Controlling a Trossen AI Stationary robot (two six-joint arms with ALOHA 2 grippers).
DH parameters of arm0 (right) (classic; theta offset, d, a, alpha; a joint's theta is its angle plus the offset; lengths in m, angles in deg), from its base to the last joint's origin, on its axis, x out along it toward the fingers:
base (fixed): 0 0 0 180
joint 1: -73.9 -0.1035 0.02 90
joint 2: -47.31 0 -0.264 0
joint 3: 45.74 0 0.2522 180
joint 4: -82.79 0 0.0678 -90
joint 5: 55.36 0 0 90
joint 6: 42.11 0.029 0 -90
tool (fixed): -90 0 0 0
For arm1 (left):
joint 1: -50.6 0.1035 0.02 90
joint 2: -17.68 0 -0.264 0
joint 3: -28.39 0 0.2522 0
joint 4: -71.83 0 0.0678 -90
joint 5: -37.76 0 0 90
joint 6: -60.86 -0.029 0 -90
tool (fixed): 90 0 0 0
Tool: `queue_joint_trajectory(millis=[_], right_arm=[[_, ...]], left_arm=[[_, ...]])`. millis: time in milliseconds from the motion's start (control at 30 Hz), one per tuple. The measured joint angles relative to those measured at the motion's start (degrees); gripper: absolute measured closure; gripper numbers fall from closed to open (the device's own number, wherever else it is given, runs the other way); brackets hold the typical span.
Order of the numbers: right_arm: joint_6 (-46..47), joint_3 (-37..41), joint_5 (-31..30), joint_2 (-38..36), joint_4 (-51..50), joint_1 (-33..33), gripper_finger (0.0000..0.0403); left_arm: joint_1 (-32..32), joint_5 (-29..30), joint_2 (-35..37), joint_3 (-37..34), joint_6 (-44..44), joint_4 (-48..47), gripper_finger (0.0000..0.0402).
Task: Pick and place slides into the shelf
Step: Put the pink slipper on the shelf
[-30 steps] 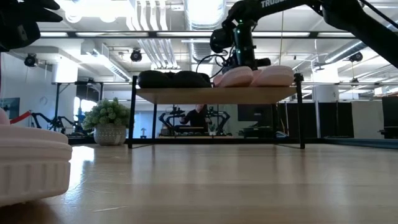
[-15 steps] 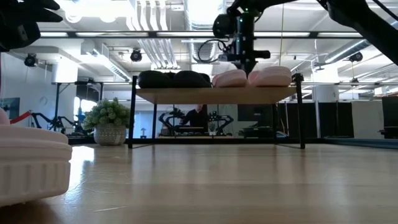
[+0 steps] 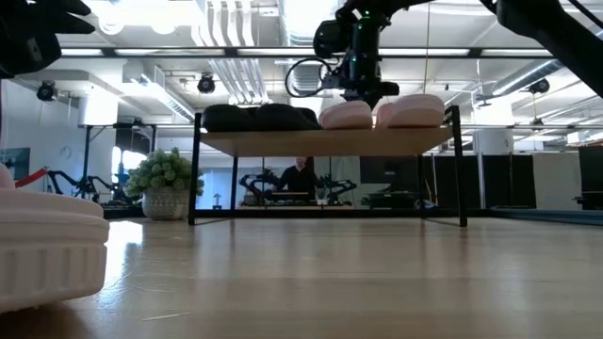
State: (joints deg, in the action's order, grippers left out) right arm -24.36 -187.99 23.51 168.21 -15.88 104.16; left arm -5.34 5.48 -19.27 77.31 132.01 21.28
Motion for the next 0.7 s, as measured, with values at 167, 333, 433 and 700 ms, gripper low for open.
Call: queue_joint_trajectory(millis=[167, 333, 433, 700], right_arm=[[-2.93, -0.31, 0.47, 0.0, 0.29, -1.27, 0.039], [-1.08, -0.37, -7.33, -0.03, 2.0, -1.38, 0.039], [0.25, -0.37, -12.84, -0.47, 2.59, -1.31, 0.039], [1.75, -0.57, -15.55, -0.72, 6.04, 2.78, 0.039]], left_arm=[[0.0, -0.01, -0.02, -0.02, 0.0, 0.01, 0.0332], [0.01, -0.01, 0.0, -0.02, 0.07, 0.13, 0.0332], [0.0, -0.02, -0.02, -0.02, 0.09, 0.25, 0.0332], [0.0, -0.02, -0.02, -0.02, 0.11, 0.25, 0.0332]])
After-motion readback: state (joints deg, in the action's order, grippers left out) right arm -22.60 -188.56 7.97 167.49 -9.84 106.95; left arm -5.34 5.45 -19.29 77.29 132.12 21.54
